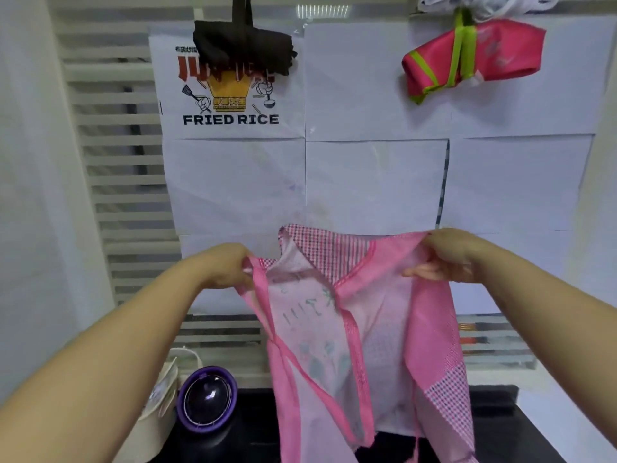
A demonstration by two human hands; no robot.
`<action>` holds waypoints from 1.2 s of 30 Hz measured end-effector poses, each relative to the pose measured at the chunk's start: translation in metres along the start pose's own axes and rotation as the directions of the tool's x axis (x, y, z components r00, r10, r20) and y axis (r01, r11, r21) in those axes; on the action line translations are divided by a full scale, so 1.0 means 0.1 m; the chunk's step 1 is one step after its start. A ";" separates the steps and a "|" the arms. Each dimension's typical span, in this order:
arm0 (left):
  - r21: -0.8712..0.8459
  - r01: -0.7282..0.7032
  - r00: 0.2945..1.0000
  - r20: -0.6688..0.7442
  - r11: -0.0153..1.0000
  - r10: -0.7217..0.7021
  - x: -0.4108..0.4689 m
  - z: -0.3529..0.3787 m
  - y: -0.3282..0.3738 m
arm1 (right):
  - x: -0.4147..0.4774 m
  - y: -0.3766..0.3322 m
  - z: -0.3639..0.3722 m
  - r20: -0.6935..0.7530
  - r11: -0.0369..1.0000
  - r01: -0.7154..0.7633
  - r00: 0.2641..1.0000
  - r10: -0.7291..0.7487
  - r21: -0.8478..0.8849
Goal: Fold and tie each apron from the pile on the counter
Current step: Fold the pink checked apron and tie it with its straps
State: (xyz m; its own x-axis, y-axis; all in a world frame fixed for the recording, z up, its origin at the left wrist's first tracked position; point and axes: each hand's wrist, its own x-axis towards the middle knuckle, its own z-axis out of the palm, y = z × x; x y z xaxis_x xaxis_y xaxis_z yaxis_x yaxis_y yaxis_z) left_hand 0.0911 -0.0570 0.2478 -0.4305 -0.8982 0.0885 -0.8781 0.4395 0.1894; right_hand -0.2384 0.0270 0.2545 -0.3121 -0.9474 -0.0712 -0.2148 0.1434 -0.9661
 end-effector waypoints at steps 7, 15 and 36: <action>-0.844 -0.242 0.864 -0.412 0.479 -0.289 0.09 -0.09 0.16 | 0.05 0.07 -0.09 -0.172 0.934 0.277 0.932 -0.318 -0.227; -0.505 -0.342 0.932 -0.291 0.792 0.217 -0.19 0.44 0.49 | 0.05 0.59 -0.19 -0.069 0.614 0.336 0.839 -0.540 -0.715; -0.156 0.055 0.811 0.583 0.986 0.047 -0.47 3.48 -0.13 | -0.30 3.17 0.32 0.389 0.425 0.128 0.688 0.613 -0.896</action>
State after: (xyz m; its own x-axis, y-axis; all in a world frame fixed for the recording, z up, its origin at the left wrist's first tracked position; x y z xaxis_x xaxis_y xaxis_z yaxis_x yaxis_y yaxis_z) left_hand 0.0502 -0.0191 -0.0990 -0.5124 -0.7057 -0.4893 -0.8569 0.3834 0.3445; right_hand -0.2678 0.0920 -0.0576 0.0138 -0.6750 -0.7377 -0.9605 0.1961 -0.1974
